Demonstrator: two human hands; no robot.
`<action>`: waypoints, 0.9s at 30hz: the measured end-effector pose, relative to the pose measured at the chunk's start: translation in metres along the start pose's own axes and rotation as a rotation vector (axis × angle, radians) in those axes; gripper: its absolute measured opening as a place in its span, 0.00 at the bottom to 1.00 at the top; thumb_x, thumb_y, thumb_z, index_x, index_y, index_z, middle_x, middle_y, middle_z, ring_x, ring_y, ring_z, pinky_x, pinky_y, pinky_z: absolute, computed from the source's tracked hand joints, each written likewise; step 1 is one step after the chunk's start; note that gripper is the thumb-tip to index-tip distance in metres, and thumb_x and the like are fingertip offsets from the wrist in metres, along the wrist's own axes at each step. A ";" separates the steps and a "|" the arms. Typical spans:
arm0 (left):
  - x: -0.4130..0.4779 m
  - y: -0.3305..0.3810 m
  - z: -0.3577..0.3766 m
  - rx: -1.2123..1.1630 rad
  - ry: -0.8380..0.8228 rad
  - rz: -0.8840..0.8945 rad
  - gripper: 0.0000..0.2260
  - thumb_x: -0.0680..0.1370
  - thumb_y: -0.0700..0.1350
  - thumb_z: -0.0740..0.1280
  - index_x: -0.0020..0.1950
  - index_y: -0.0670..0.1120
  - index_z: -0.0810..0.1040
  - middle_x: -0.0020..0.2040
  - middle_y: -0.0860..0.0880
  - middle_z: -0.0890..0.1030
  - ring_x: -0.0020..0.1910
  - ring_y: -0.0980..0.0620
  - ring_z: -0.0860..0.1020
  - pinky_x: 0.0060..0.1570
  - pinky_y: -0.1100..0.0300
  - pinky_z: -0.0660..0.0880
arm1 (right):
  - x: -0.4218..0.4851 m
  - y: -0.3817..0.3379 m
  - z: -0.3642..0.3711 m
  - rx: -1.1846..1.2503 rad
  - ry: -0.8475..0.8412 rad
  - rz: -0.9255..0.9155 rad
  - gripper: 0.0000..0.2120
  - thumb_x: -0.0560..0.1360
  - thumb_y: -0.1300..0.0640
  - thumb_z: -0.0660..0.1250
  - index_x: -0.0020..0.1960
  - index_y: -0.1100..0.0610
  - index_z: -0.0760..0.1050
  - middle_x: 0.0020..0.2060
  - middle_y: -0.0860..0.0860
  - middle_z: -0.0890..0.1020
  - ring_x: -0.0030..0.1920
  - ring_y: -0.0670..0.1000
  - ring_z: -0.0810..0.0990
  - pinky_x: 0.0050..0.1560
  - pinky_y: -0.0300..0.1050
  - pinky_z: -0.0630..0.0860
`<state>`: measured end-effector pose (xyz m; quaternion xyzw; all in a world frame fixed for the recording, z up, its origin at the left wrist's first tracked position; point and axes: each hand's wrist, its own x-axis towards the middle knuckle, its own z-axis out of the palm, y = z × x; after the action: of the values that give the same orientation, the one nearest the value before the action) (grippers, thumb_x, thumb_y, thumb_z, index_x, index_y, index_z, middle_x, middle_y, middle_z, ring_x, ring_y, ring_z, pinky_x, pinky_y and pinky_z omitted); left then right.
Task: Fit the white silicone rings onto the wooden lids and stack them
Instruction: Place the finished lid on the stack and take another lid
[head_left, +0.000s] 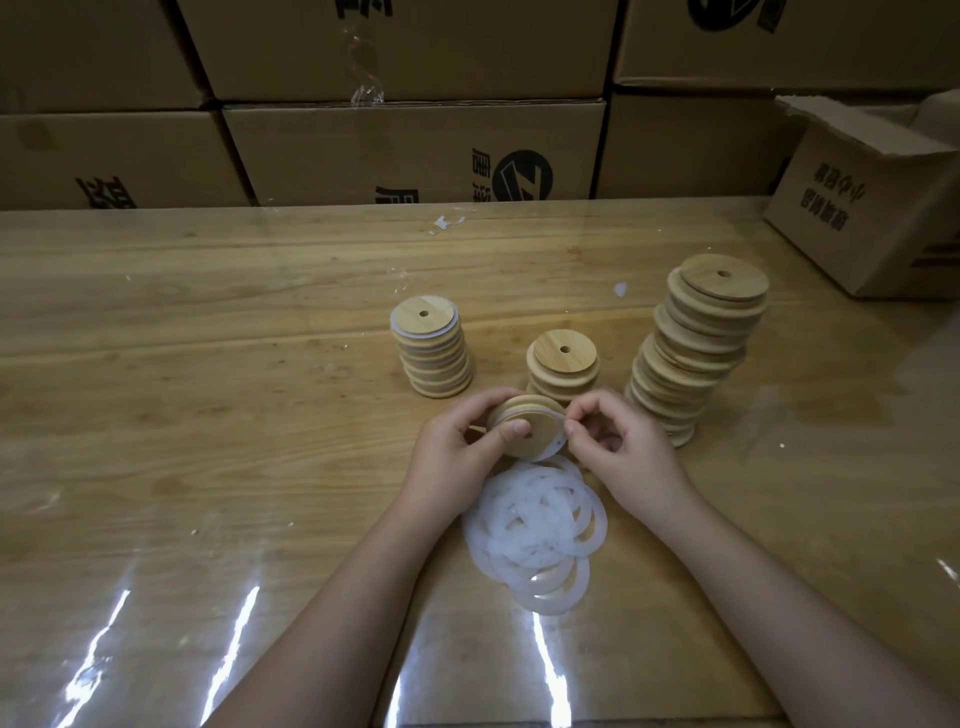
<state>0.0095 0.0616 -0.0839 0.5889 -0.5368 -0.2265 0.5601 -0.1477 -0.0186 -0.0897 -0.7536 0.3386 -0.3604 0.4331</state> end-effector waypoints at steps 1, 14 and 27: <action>0.000 -0.001 0.000 0.001 0.000 -0.002 0.15 0.72 0.46 0.70 0.47 0.69 0.78 0.44 0.64 0.82 0.42 0.66 0.78 0.44 0.69 0.73 | 0.000 0.000 0.000 -0.003 0.000 -0.001 0.02 0.73 0.66 0.66 0.42 0.60 0.75 0.39 0.52 0.78 0.38 0.52 0.77 0.38 0.40 0.73; -0.001 -0.005 0.000 -0.082 0.050 -0.086 0.11 0.73 0.38 0.72 0.50 0.52 0.80 0.43 0.55 0.83 0.42 0.58 0.79 0.45 0.62 0.76 | -0.001 0.004 0.002 -0.025 -0.008 -0.021 0.04 0.71 0.66 0.68 0.40 0.59 0.75 0.41 0.50 0.79 0.37 0.48 0.76 0.36 0.35 0.72; 0.001 -0.005 -0.002 -0.224 0.022 -0.116 0.10 0.74 0.37 0.70 0.50 0.51 0.80 0.45 0.52 0.84 0.46 0.55 0.80 0.50 0.57 0.76 | -0.001 -0.001 0.000 0.109 0.015 0.049 0.08 0.72 0.66 0.67 0.39 0.56 0.75 0.42 0.55 0.81 0.40 0.58 0.80 0.40 0.56 0.79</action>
<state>0.0132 0.0601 -0.0874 0.5552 -0.4668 -0.3106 0.6143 -0.1477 -0.0171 -0.0888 -0.7178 0.3400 -0.3730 0.4797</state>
